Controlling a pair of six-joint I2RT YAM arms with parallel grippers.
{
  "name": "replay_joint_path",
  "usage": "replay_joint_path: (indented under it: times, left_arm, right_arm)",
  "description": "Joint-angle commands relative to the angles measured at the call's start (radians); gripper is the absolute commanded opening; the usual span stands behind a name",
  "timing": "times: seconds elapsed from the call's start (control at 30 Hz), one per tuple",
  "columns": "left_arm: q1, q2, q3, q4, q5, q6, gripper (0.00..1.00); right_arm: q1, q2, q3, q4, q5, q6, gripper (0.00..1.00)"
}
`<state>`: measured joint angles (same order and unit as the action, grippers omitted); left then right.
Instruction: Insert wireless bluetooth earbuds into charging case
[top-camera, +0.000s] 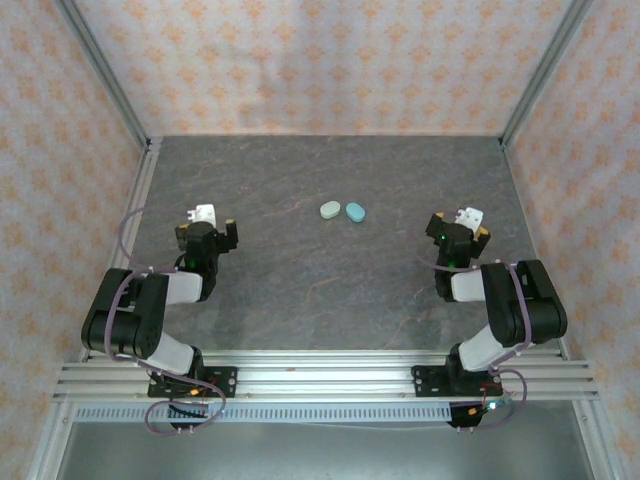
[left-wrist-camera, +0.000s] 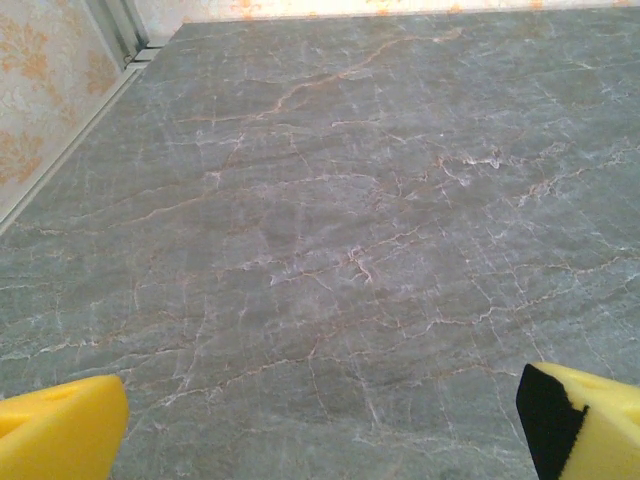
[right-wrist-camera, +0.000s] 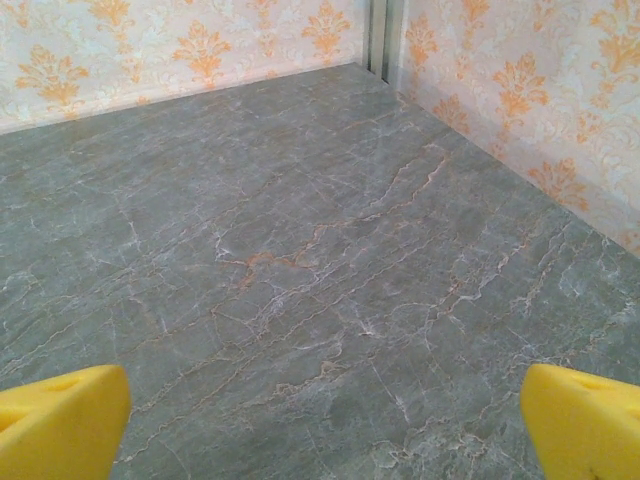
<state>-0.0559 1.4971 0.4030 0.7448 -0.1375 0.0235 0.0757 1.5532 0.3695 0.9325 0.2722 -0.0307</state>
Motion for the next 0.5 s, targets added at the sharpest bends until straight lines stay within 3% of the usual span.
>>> replay_joint_path:
  times: [0.0,0.47]
  left_arm:
    - [0.004,0.001,0.022,0.003,0.024,-0.01,1.0]
    - [0.004,0.0,0.024,-0.001,0.023,-0.011,1.0]
  right_arm:
    - [-0.001,0.0,0.003,-0.004,-0.01,0.002,0.99]
    - [-0.001,0.0,0.004,-0.008,-0.014,0.002,0.99]
